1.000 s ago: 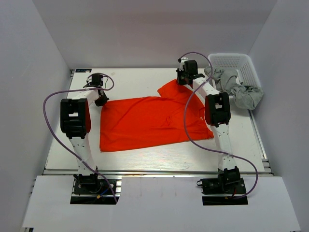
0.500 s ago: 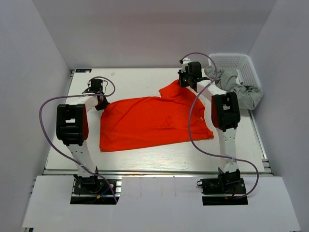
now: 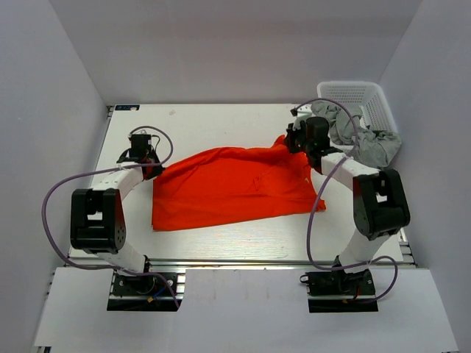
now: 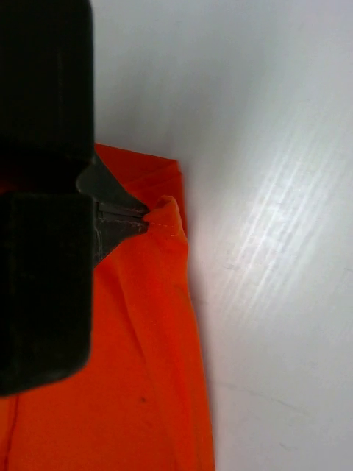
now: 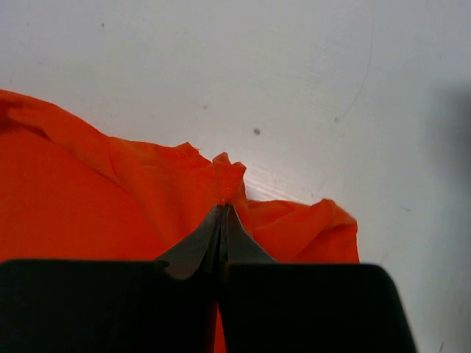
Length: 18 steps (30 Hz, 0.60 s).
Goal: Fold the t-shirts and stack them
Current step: Fold the other side of the tshirt into a rectangle
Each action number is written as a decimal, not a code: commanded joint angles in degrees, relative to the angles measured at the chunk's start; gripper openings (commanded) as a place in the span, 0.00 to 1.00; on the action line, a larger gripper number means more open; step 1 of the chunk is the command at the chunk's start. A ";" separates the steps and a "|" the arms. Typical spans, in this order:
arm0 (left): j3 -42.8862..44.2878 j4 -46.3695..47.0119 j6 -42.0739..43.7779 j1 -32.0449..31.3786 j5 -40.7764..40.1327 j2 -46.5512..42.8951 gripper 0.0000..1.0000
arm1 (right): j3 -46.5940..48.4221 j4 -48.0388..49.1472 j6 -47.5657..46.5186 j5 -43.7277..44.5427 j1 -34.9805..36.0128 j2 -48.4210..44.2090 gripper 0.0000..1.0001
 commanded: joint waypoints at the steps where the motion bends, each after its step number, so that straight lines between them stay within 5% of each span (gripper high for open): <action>1: -3.46 0.93 -0.16 -0.17 1.54 -6.88 0.00 | -4.56 5.41 1.92 0.83 0.07 -6.25 0.00; 18: -16.82 1.55 -0.68 -0.17 0.13 -19.29 0.00 | -27.15 0.75 5.43 10.41 -0.19 -29.64 0.00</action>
